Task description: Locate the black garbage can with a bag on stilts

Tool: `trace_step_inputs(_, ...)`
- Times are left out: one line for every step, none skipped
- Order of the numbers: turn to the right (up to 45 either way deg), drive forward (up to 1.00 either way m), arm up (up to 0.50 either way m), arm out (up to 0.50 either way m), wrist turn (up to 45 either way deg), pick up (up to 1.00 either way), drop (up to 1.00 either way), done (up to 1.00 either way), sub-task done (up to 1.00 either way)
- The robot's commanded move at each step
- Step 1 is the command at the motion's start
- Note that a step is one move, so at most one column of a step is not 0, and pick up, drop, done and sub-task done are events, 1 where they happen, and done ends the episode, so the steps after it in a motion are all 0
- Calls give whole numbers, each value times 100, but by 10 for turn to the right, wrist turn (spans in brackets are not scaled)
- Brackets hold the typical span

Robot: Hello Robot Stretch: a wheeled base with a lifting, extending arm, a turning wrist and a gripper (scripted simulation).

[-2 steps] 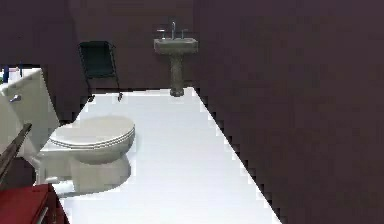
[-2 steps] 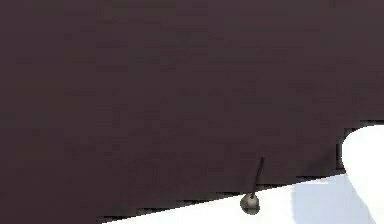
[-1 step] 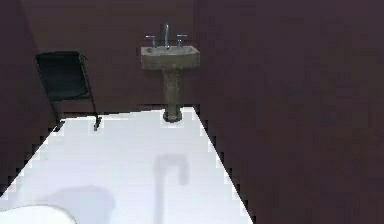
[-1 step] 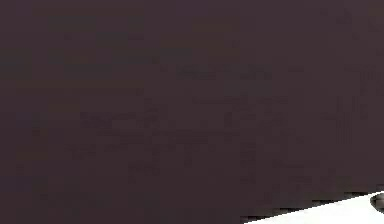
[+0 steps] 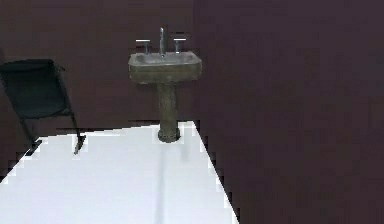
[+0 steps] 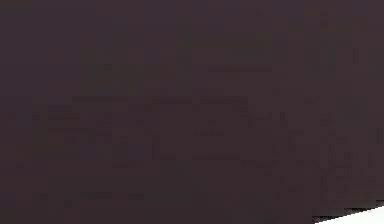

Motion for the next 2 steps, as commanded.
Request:
trace_step_inputs(-120,0,0,0,0,0,0,0,0)
trace_step_inputs(0,45,0,0,0,0,0,0,0)
